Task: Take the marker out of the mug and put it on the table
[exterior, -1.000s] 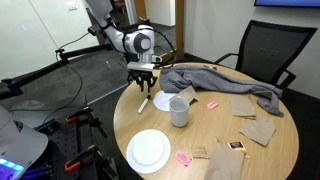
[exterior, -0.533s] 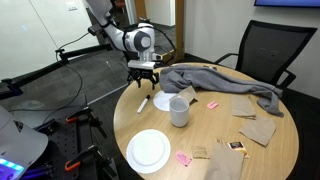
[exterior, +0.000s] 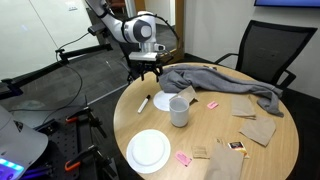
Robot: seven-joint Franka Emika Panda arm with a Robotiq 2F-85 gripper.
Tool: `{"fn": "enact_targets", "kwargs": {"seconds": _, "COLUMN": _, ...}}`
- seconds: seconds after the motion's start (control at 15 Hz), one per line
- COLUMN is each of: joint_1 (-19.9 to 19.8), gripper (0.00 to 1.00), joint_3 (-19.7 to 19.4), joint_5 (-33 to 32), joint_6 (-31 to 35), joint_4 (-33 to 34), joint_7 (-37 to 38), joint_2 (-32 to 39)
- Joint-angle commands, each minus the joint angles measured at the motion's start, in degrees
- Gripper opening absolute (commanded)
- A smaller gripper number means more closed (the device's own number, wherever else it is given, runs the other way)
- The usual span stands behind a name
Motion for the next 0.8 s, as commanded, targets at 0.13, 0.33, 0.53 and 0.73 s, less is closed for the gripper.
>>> {"fn": "enact_targets", "kwargs": {"seconds": 0.13, "joint_1": -0.83, "gripper": 1.00, "joint_3": -1.58, "joint_5": -0.49, "joint_6": 4.65, "joint_4": -7.99, "joint_7": 1.99, "joint_2": -7.93}}
{"fn": "enact_targets", "kwargs": {"seconds": 0.33, "joint_1": -0.99, "gripper": 1.00, "joint_3": -2.33, "joint_5": -0.75, "joint_6": 6.56, "joint_4": -10.57, "joint_7": 2.66, "joint_2": -10.54}}
{"fn": "enact_targets", "kwargs": {"seconds": 0.53, "joint_1": -1.06, "gripper": 1.00, "joint_3": -2.89, "joint_5": -0.92, "joint_6": 9.12, "joint_4": -13.58, "joint_7": 3.64, "joint_2": -13.47}}
{"fn": "enact_targets", "kwargs": {"seconds": 0.73, "joint_1": -1.24, "gripper": 1.00, "joint_3": -3.22, "joint_5": -0.97, "joint_6": 12.09, "joint_4": -16.79, "joint_7": 4.77, "joint_2": -16.77}}
